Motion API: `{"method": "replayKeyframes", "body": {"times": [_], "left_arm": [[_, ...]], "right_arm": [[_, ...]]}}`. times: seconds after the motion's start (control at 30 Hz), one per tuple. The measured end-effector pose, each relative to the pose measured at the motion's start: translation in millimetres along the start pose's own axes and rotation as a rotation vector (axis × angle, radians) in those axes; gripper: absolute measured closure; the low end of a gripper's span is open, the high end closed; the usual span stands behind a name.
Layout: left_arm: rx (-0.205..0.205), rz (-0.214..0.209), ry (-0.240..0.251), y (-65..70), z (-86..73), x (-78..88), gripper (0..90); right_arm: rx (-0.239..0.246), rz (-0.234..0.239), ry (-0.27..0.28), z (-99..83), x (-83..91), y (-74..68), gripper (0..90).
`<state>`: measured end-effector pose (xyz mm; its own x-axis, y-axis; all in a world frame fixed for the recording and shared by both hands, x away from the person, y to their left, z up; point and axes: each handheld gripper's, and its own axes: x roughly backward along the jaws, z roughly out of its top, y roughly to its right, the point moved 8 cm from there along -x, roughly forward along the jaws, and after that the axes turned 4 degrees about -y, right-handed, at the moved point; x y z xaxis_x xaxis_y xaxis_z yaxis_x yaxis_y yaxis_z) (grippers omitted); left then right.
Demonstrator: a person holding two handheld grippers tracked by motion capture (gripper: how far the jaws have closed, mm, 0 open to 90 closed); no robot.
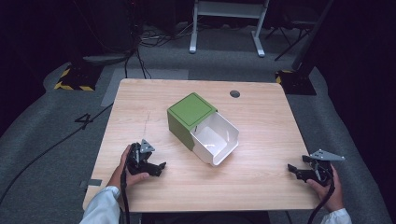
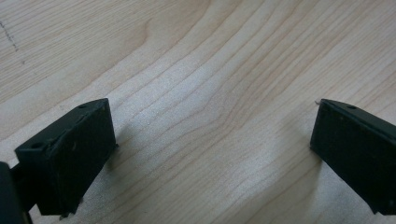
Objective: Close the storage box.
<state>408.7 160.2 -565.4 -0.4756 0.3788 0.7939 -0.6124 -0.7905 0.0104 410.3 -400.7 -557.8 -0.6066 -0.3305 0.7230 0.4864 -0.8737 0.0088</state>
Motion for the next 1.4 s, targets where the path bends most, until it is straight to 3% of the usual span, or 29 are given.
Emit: {"method": "replayKeyframes", "body": {"times": [0.23, 0.37, 0.47, 0.53, 0.67, 0.83, 1.1, 1.23, 1.4], "left_arm": [[0.025, 0.014, 0.000, 1.3, 0.6, -0.4, 0.3], [0.025, 0.015, 0.002, 1.3, 0.7, -0.6, 0.3], [0.022, 0.016, 0.002, 1.0, 0.8, -0.6, 0.3], [0.025, 0.016, 0.003, 1.3, 0.8, -0.6, 0.3], [0.020, 0.018, 0.000, 0.7, 0.8, -0.4, 0.3], [0.021, 0.014, 0.000, 1.0, 0.6, -0.4, 0.3], [0.019, 0.016, 0.000, 0.8, 0.5, -0.3, 0.4], [0.019, 0.016, 0.000, 0.8, 0.4, -0.3, 0.4], [0.020, 0.016, 0.001, 1.0, 0.5, -0.3, 0.4]], "right_arm": [[0.013, 0.015, 0.000, 0.1, 0.1, -1.7, 16.2], [0.051, 0.047, 0.009, 1.1, 0.9, -4.9, 21.9], [0.086, 0.043, 0.023, 6.3, 2.7, -7.3, 22.2], [0.107, 0.069, 0.038, 14.1, 5.0, -13.1, 22.4], [0.190, 0.147, 0.085, 41.5, 13.9, -35.5, 22.4], [0.283, 0.203, 0.108, 72.3, 19.8, -65.3, 24.0], [0.347, 0.276, 0.117, 99.7, 17.3, -97.5, 28.4], [0.403, 0.308, 0.109, 109.7, 9.5, -117.5, 30.4], [0.439, 0.363, 0.091, 118.5, -1.8, -143.5, 31.3]]}}
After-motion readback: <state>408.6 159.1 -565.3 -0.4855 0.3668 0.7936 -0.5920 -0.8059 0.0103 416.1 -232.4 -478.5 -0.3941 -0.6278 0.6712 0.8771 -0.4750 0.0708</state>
